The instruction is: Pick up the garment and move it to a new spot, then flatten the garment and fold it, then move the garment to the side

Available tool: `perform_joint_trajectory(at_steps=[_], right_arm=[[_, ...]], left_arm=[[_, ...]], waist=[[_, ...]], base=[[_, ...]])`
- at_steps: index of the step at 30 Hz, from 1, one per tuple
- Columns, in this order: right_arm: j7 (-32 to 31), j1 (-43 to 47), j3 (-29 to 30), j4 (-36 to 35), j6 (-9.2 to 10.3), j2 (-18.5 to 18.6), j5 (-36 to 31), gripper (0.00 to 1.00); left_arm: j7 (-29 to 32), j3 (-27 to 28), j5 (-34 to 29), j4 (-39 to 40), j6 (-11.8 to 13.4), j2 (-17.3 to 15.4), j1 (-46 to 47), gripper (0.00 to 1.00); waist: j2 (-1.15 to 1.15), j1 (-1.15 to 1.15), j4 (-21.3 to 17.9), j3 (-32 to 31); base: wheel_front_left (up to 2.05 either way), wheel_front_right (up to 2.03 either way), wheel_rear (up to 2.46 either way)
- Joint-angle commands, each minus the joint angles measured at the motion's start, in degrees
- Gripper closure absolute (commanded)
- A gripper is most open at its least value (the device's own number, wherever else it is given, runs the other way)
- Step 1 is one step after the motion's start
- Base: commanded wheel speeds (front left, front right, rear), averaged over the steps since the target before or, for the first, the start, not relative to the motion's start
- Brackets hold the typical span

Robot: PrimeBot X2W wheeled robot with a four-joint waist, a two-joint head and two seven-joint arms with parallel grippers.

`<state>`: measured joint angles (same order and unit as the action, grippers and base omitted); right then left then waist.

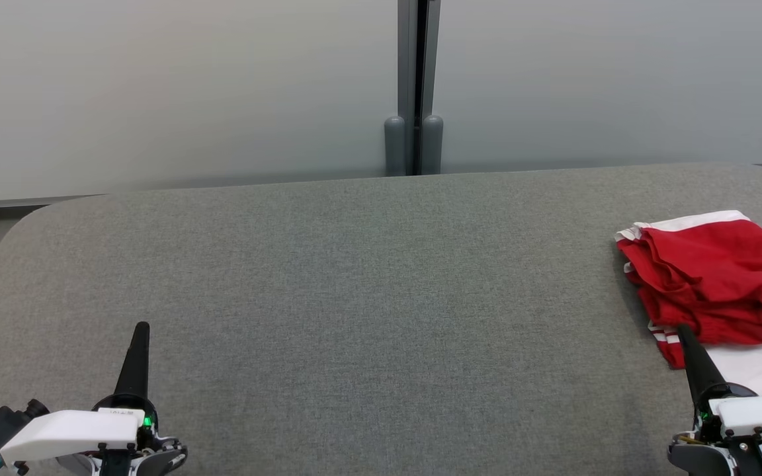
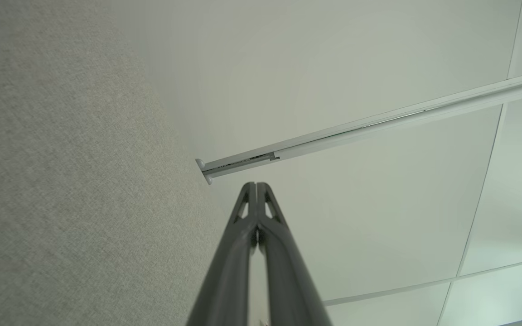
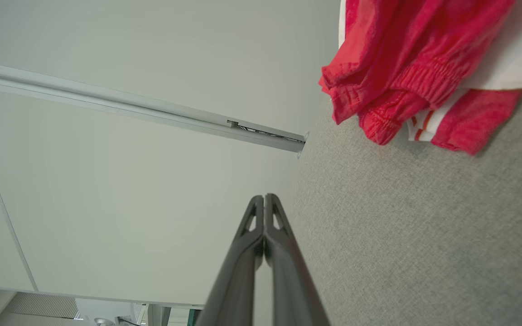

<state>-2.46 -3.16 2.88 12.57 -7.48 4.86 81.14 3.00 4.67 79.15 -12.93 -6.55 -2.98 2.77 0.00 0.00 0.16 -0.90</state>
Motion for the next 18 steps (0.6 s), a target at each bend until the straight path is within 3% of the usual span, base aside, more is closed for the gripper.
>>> perform_joint_trajectory(at_steps=[1,18], right_arm=[[-0.4,-1.2,0.4,0.0,-0.02,0.1,1.2,1.00],[-2.2,-2.4,1.8,0.8,-0.02,-0.7,7.6,1.00]], left_arm=[[0.4,0.5,1.4,0.1,-0.5,-0.2,1.5,1.00],[2.3,1.4,8.3,-0.6,-0.8,-0.1,3.0,1.00]], waist=[[0.00,0.00,0.0,0.1],[0.00,0.00,-0.1,0.6]], base=[[0.00,0.00,0.00],[0.00,0.00,0.00]])
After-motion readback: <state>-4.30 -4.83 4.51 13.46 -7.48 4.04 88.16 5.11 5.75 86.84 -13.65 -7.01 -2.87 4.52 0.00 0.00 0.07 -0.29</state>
